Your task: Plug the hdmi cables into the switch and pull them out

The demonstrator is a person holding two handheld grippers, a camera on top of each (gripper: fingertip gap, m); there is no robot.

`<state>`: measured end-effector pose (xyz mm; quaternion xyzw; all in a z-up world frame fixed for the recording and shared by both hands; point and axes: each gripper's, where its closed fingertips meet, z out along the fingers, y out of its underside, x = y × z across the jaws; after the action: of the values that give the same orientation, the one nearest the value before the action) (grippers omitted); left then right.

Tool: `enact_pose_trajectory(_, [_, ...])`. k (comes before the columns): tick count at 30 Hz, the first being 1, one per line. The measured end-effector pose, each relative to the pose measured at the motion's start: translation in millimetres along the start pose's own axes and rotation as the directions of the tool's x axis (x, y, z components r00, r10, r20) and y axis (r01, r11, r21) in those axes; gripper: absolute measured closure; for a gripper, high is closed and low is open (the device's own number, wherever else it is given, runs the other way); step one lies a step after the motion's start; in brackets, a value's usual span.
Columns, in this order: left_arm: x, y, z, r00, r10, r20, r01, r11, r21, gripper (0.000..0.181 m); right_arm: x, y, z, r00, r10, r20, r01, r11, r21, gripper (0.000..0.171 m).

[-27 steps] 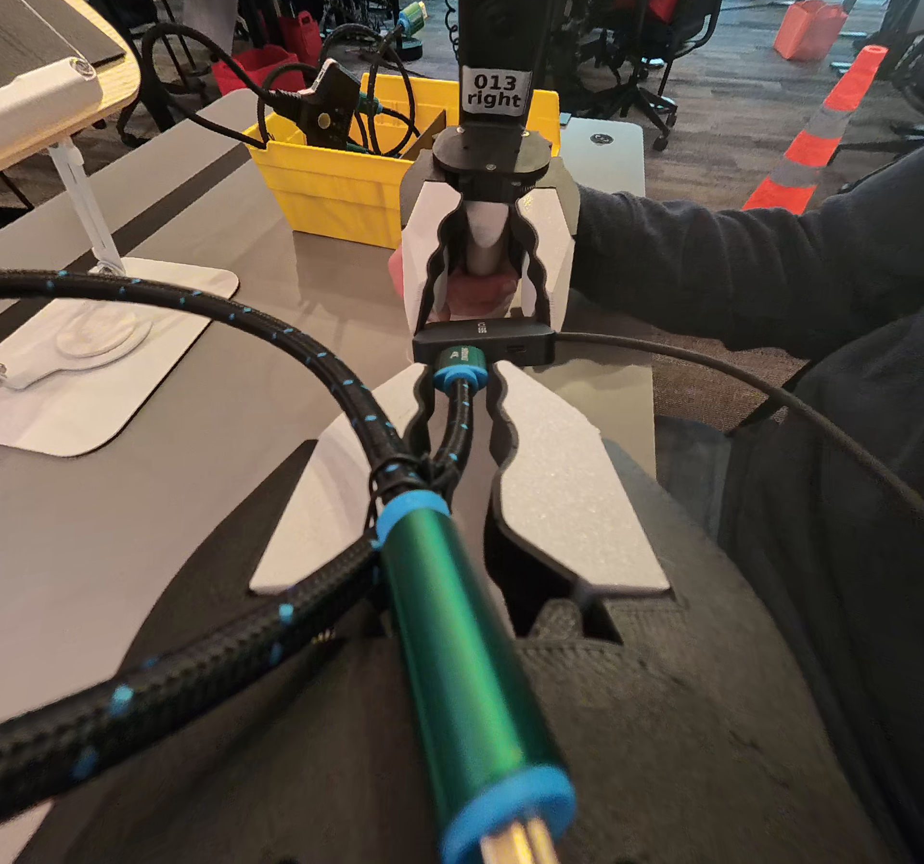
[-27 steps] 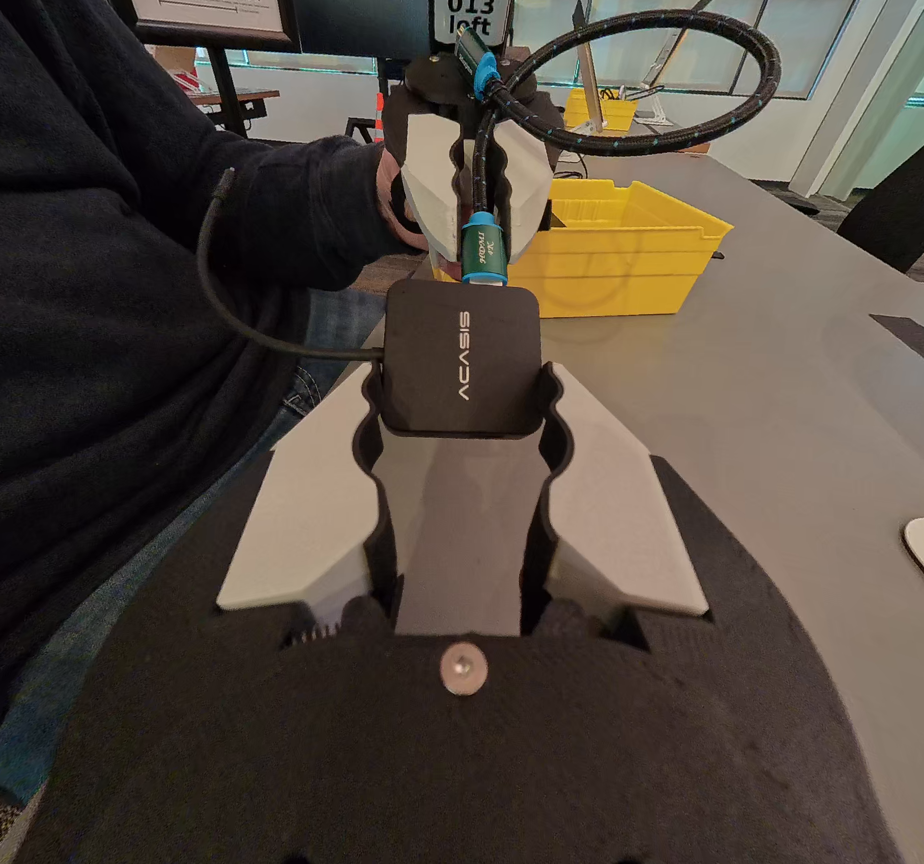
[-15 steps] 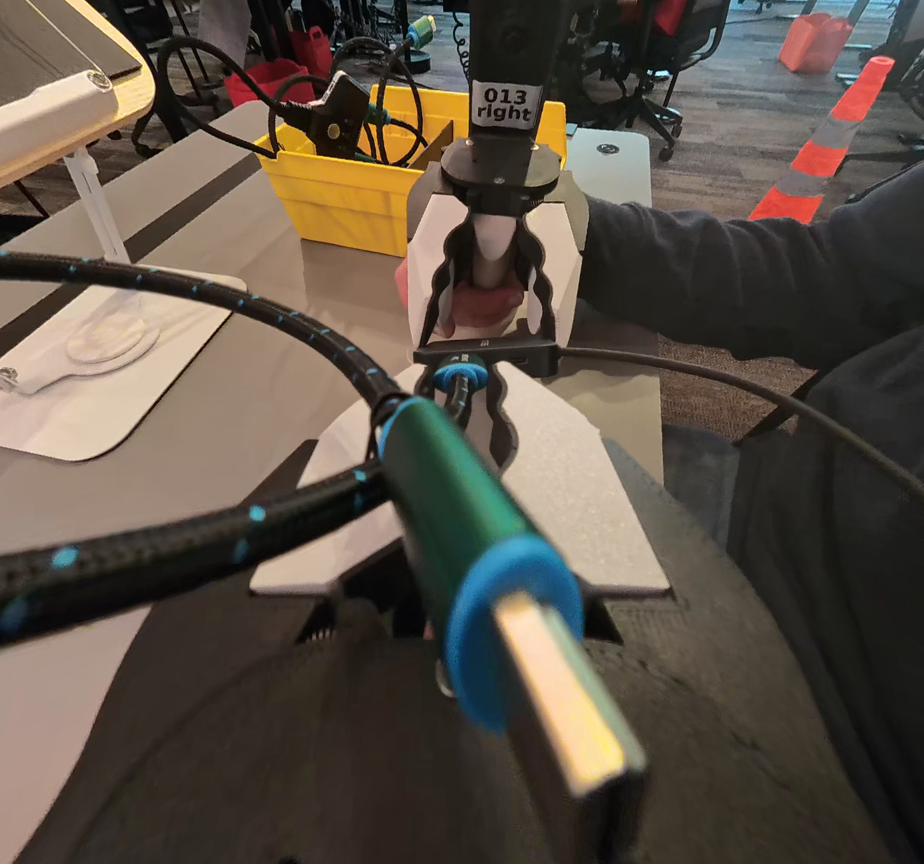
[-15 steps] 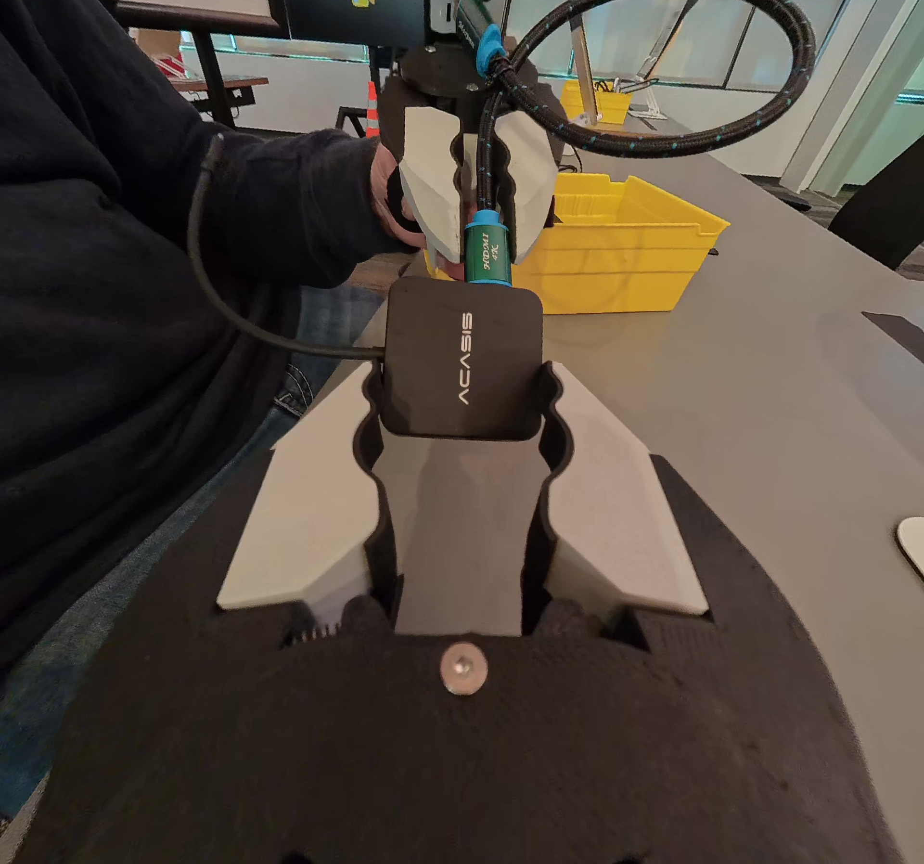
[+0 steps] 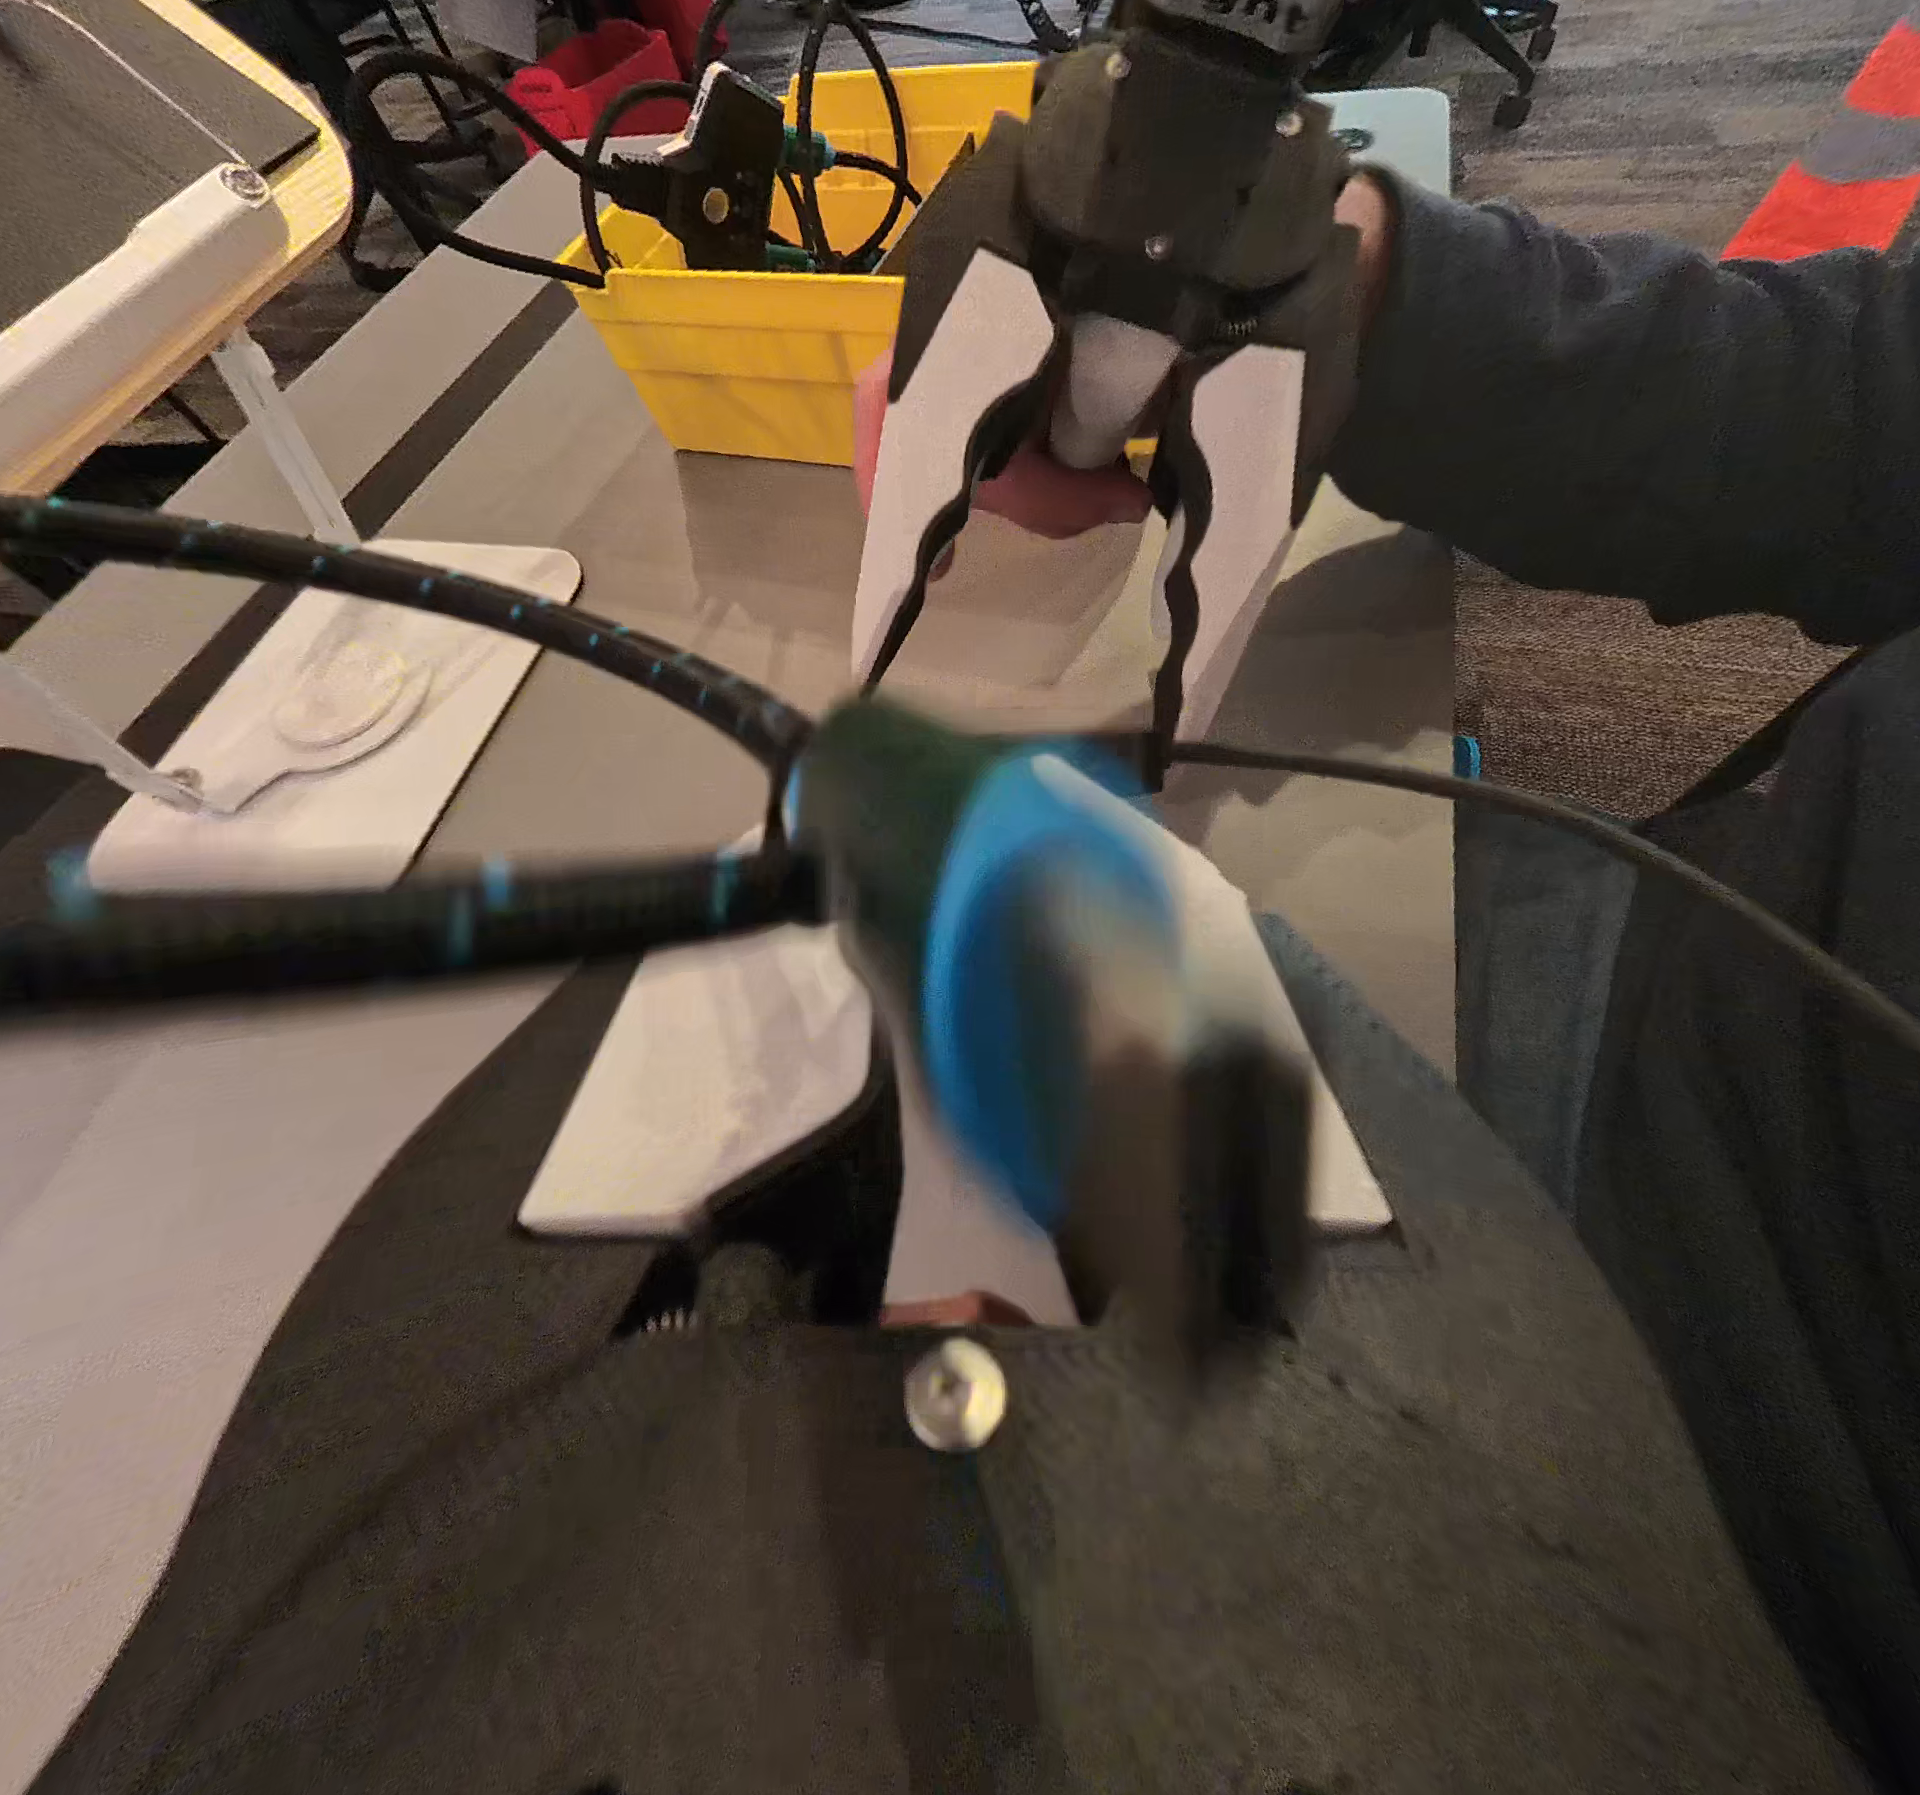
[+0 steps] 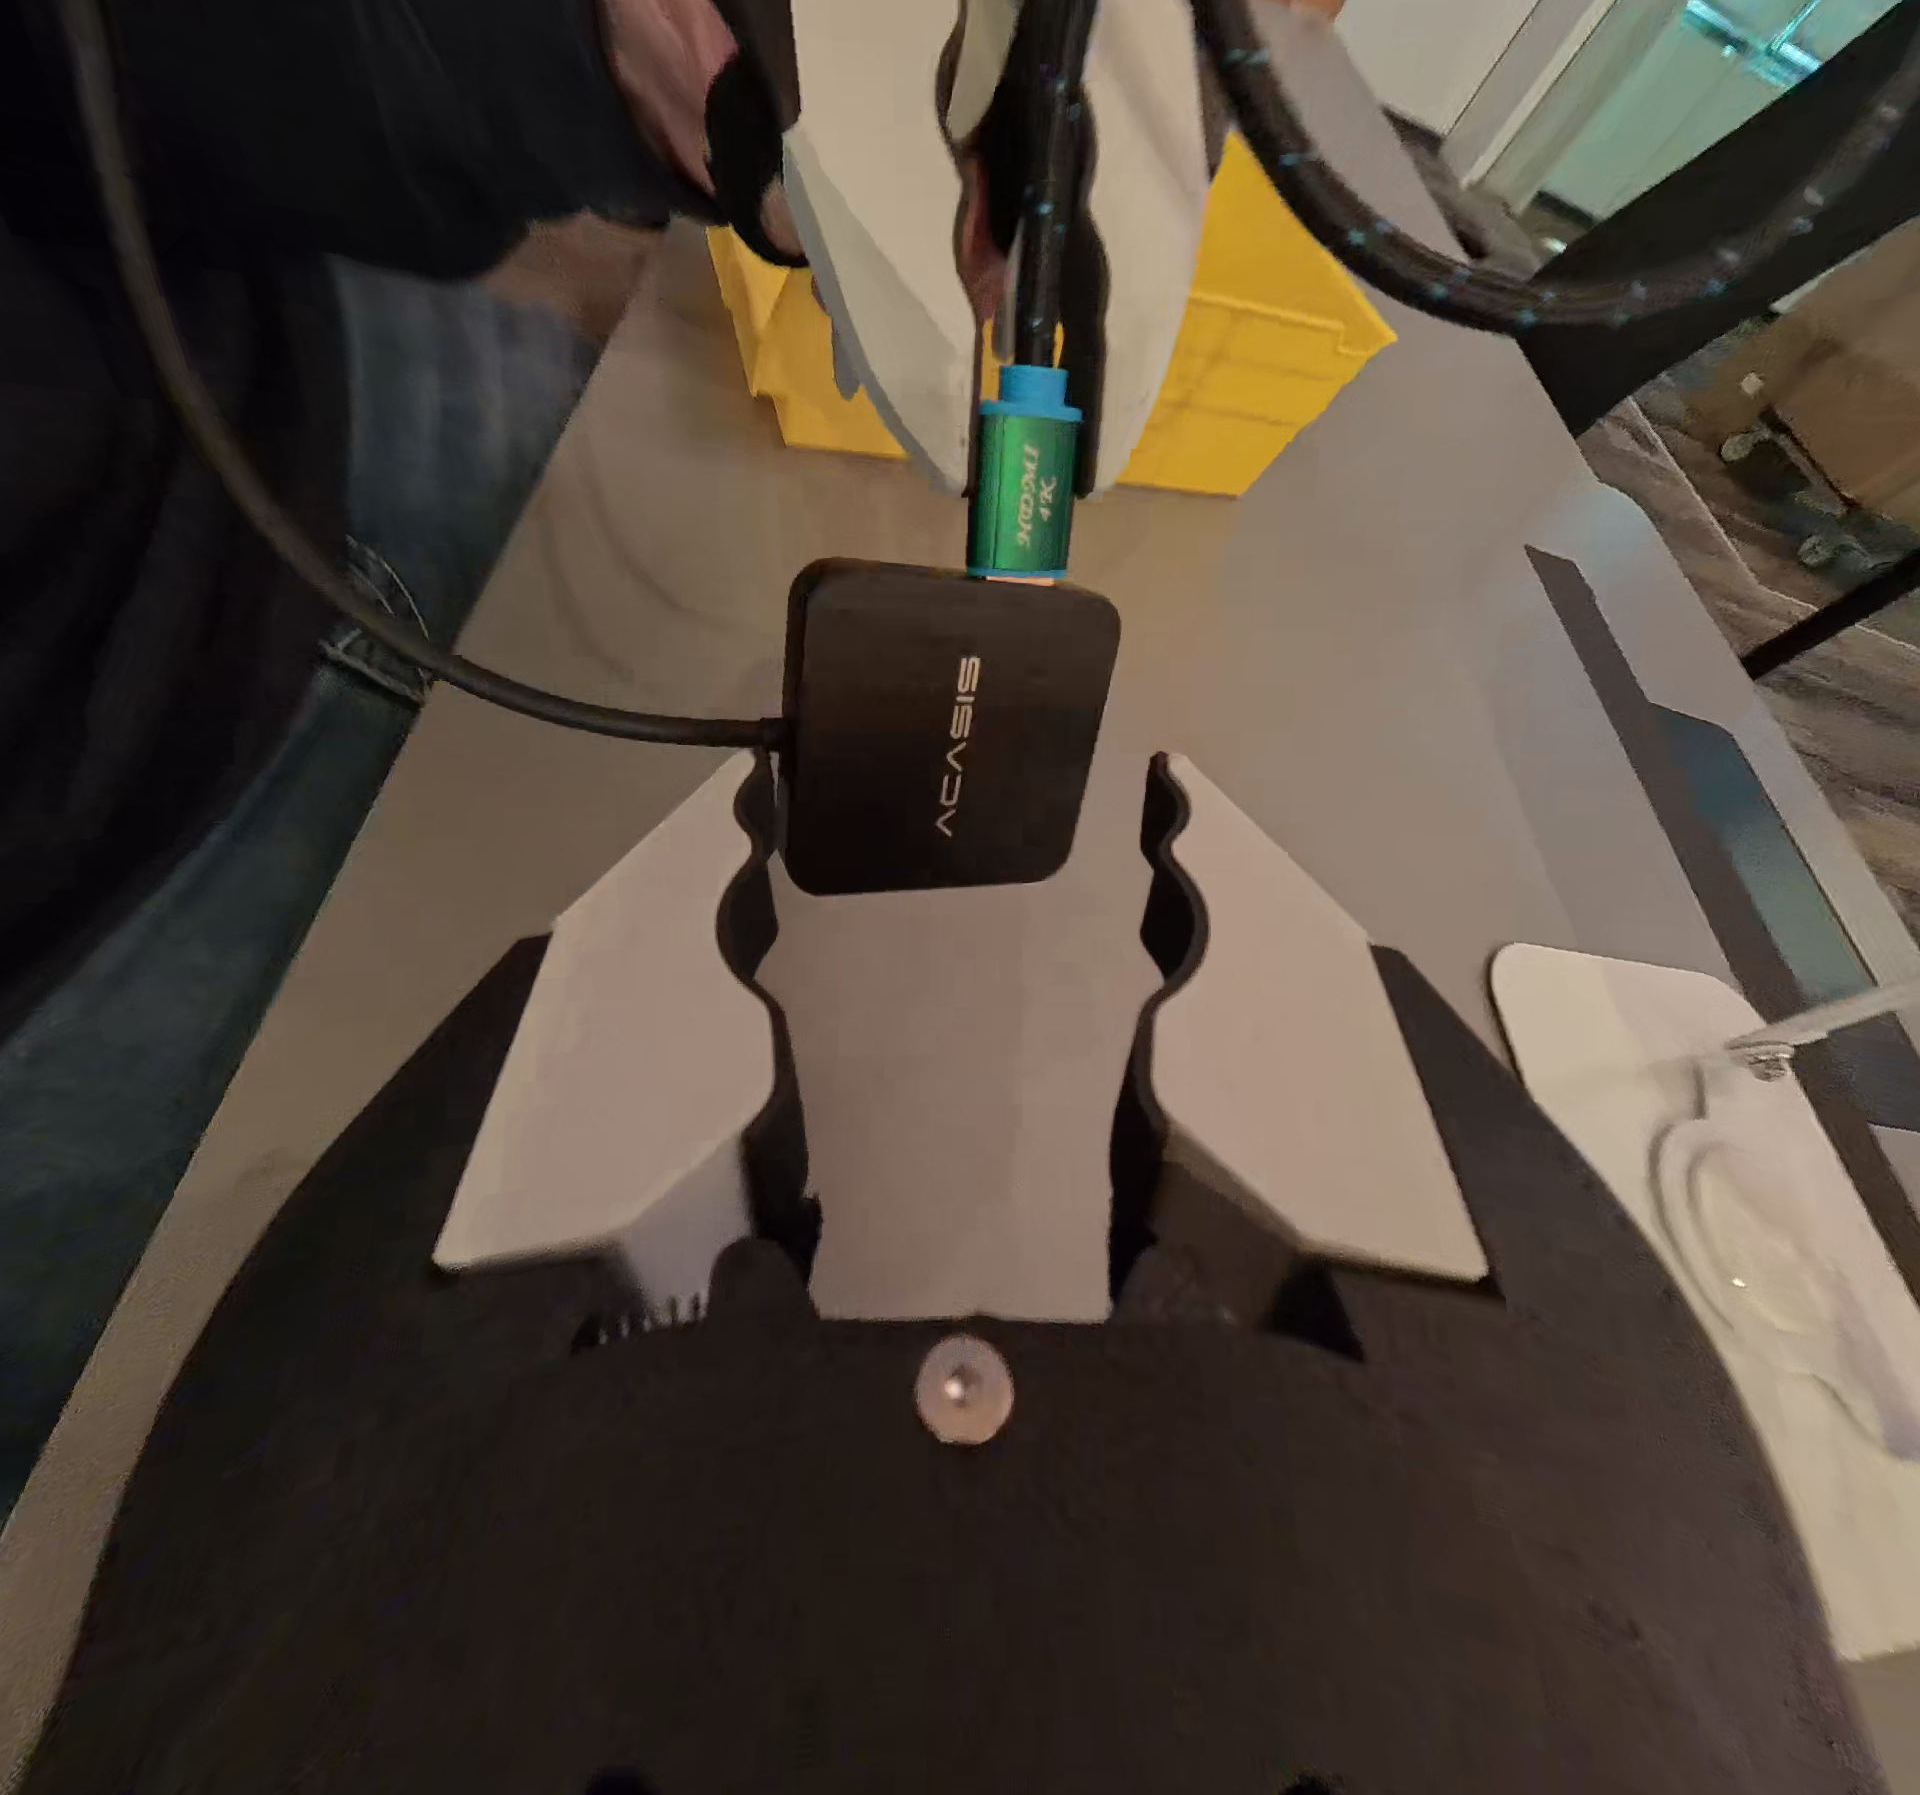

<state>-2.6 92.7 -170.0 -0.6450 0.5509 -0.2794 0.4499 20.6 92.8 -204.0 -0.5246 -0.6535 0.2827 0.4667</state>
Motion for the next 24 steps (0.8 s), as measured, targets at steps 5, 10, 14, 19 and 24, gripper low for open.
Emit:
enact_pose_trajectory(5, [12,-3,8,0.998,0.036,-0.054,-0.036,0.999,-0.011,0.162,-13,3,11,0.997,-0.074,0.028,0.076,0.993,-0.090,0.097])
enact_pose_trajectory(10, [17,-10,13,0.997,0.051,-0.064,-0.050,0.999,0.013,0.164,-26,-8,19,0.995,-0.052,0.089,0.054,0.998,-0.017,0.138])
enact_pose_trajectory(14, [11,-7,13,0.998,0.048,-0.035,-0.048,0.999,-0.001,0.168,-19,-13,14,0.998,0.008,0.068,-0.009,1.000,0.017,0.146])
enact_pose_trajectory(19, [0,4,16,1.000,0.008,0.005,-0.008,1.000,-0.026,0.168,-2,-22,0,0.991,0.133,0.028,-0.135,0.988,0.072,0.139])
enact_pose_trajectory(24, [0,-1,17,0.999,0.028,0.016,-0.028,0.999,-0.016,0.168,2,-28,-3,0.966,0.249,0.067,-0.256,0.956,0.142,0.134])
